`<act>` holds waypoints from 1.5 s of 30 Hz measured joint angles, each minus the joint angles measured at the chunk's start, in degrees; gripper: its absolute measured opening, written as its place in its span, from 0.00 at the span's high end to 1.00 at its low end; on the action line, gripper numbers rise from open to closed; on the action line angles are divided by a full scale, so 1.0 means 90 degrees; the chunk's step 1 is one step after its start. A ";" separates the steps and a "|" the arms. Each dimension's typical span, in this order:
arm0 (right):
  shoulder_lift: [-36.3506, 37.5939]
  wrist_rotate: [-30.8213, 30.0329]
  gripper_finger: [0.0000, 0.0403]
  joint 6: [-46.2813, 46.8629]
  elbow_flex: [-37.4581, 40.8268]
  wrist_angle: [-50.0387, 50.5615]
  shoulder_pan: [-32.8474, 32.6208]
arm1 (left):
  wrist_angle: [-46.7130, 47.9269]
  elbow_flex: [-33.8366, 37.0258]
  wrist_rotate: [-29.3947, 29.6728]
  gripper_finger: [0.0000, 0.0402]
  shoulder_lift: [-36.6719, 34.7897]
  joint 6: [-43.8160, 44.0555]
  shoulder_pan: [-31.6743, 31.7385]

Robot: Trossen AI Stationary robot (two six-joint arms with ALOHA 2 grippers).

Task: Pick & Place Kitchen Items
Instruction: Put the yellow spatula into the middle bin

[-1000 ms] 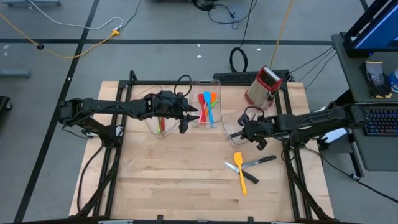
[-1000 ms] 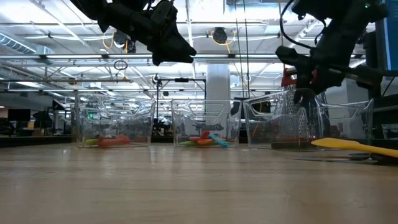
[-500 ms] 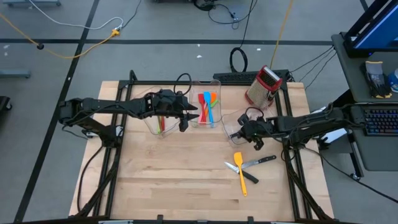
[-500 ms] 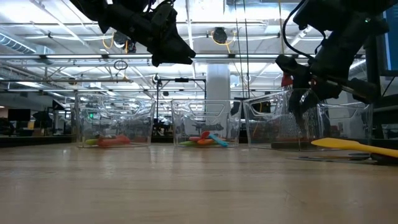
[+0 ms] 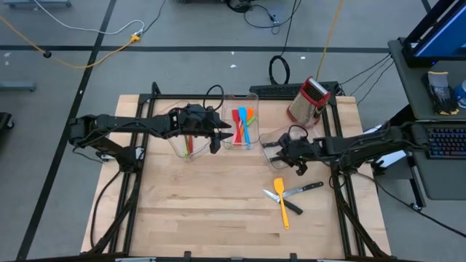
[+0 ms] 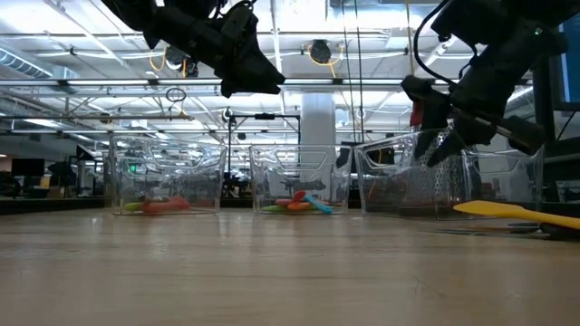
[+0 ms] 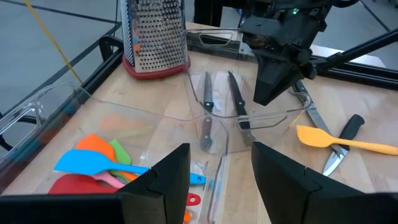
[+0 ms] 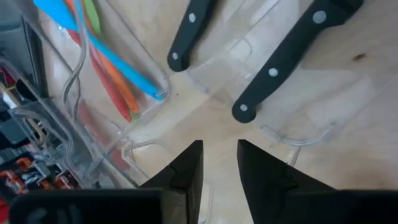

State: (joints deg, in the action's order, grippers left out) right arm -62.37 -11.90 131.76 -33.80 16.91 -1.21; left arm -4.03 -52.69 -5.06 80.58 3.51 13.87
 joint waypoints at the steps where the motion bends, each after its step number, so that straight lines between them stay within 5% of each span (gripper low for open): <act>1: 0.0039 0.0000 0.79 -0.0074 0.0000 0.0002 0.0000 | 0.0000 0.0000 0.0000 0.56 0.0000 0.0000 0.0000; 12: 0.0833 -0.0007 0.98 -0.1198 0.0000 0.0024 0.0000 | 0.0000 0.0000 0.0000 0.56 0.0000 0.0194 -0.0046; 22: 0.1821 0.0087 1.00 -0.3337 0.0000 0.0116 -0.0002 | -0.0010 0.0000 0.0041 0.56 0.0000 0.0197 -0.0320; 32: 0.2710 0.1433 1.00 -0.6471 0.0000 0.0162 -0.0541 | -0.0219 0.0000 0.0070 0.56 0.0000 0.0793 -0.0568; 45: 0.2798 0.2870 1.00 -0.8250 -0.0010 0.0970 -0.1468 | -0.0727 0.0002 0.0080 0.56 0.0000 0.1454 -0.0994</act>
State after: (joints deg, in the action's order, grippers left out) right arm -37.19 13.93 57.51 -33.89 25.64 -14.43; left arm -10.57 -52.66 -4.34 80.58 16.60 4.92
